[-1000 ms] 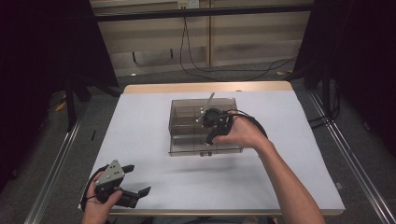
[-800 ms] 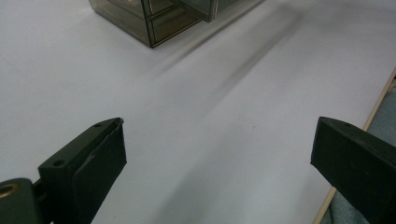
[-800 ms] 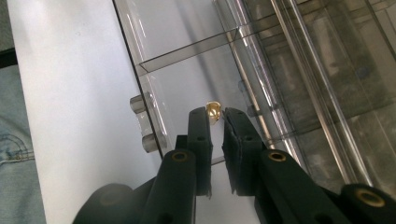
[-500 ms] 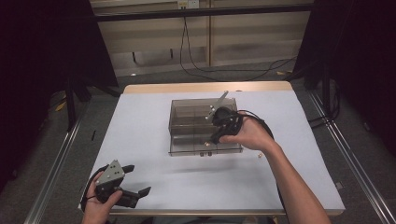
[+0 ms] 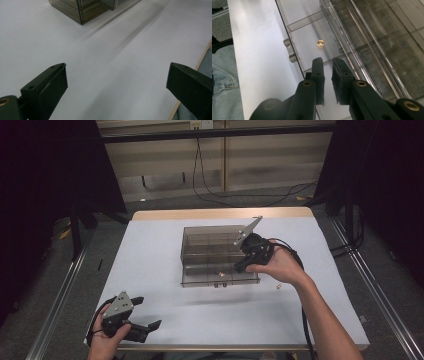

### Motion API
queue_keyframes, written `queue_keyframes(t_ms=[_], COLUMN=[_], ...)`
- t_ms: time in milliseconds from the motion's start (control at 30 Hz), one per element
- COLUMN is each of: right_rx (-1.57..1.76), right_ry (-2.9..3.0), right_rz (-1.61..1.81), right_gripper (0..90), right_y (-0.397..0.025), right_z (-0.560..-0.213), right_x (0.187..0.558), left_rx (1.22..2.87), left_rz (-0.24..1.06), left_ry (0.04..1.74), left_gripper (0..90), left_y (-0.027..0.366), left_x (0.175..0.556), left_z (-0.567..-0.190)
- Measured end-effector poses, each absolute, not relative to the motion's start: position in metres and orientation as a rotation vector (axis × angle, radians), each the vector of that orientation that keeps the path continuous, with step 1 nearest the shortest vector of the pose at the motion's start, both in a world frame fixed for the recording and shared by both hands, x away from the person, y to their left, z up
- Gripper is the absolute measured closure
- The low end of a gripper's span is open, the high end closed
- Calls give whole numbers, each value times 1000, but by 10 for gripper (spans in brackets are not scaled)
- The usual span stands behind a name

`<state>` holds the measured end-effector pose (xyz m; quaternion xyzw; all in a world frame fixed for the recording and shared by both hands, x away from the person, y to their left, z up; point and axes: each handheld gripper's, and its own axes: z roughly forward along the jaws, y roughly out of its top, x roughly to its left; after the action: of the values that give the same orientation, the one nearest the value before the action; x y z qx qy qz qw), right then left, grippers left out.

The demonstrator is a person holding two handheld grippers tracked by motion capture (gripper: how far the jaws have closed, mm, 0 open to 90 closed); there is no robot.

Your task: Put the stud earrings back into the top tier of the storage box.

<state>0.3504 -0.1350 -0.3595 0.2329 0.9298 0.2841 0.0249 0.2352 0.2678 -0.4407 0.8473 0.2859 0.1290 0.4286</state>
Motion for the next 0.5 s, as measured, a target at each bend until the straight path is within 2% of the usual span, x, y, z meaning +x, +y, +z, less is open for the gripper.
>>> queue_keyframes(t_ms=[500], right_rx=[793], right_ry=[2820], right_rz=[895], right_gripper=[808], right_y=[-173], right_z=[-355], right_x=[340], left_rx=[2115], left_rz=[314], left_ry=[713], left_gripper=[33], left_y=[267], left_x=[235], left_z=[-441])
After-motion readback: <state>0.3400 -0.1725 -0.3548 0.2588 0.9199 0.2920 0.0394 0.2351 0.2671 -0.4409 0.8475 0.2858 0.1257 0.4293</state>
